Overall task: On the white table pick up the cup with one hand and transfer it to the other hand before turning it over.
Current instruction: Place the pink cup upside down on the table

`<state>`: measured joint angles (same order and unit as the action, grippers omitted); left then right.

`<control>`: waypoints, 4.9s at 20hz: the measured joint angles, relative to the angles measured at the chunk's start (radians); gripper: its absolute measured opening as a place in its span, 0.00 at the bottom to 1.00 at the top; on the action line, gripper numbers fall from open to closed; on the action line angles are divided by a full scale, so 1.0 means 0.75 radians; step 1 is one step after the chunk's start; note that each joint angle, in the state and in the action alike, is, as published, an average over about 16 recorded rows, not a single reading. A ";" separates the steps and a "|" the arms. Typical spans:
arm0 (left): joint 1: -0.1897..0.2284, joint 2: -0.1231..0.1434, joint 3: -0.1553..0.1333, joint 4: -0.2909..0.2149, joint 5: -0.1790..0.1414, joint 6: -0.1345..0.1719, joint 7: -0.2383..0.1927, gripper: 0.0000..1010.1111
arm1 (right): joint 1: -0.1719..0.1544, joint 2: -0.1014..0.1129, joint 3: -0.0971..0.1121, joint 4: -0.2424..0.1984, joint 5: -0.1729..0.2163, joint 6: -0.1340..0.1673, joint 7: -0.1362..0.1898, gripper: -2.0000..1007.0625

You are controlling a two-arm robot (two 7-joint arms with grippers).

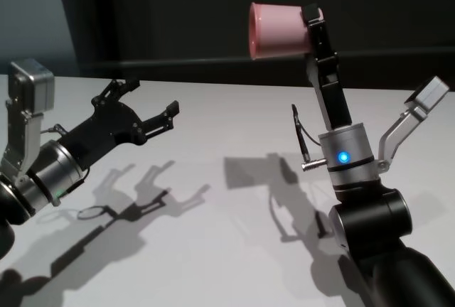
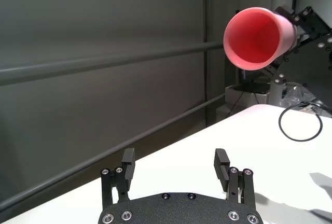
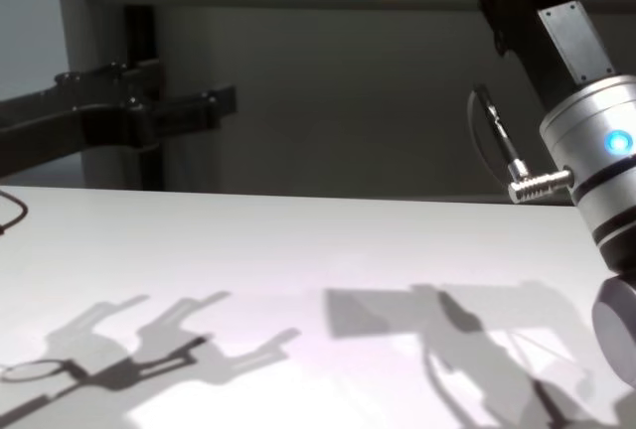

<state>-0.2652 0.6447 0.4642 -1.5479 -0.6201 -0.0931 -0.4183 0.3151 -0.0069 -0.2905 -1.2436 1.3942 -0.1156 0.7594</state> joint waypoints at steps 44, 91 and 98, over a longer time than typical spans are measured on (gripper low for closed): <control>0.193 -0.056 -0.076 -0.014 0.113 -0.025 0.233 0.99 | -0.069 0.092 -0.018 -0.162 -0.110 -0.116 -0.174 0.75; 0.191 -0.055 -0.074 -0.014 0.111 -0.025 0.233 0.99 | -0.017 0.522 -0.337 -0.522 -1.132 0.524 -0.958 0.75; 0.191 -0.055 -0.074 -0.014 0.111 -0.024 0.233 0.99 | 0.013 0.489 -0.384 -0.441 -1.190 0.550 -0.928 0.75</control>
<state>-0.1218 0.6034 0.4086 -1.5584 -0.5367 -0.1115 -0.2434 0.3249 0.3598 -0.5783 -1.5746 0.5016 0.2969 0.0631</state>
